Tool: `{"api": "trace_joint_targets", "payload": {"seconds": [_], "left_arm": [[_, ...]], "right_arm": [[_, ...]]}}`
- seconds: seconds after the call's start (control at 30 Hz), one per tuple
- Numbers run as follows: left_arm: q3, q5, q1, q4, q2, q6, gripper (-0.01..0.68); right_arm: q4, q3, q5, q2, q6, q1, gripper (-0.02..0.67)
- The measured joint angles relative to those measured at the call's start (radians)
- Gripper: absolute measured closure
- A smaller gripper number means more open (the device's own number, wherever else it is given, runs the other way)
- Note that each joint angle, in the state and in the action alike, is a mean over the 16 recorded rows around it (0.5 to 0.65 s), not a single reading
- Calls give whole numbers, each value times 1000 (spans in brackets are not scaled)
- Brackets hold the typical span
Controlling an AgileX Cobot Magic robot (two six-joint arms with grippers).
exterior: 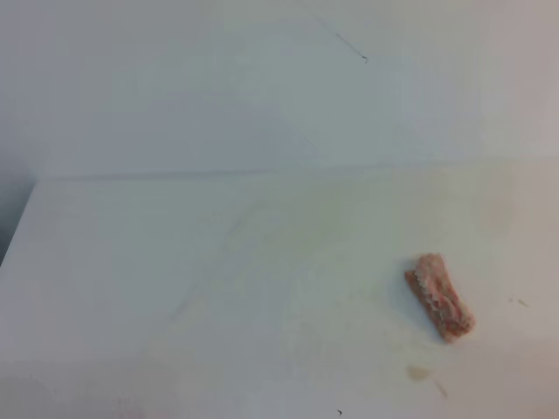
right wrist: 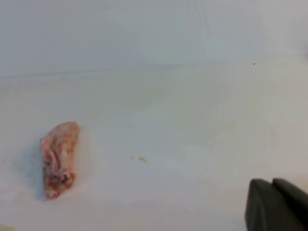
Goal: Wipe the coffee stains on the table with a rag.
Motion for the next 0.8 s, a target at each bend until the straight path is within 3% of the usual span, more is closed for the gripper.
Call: {"api": "trace_joint_targets", "payload": {"seconds": [0.8], "left_arm": [[-17,6,0,0,11,0,674]], "right_arm": [[0,0,1,3,-1,0,653]]}}
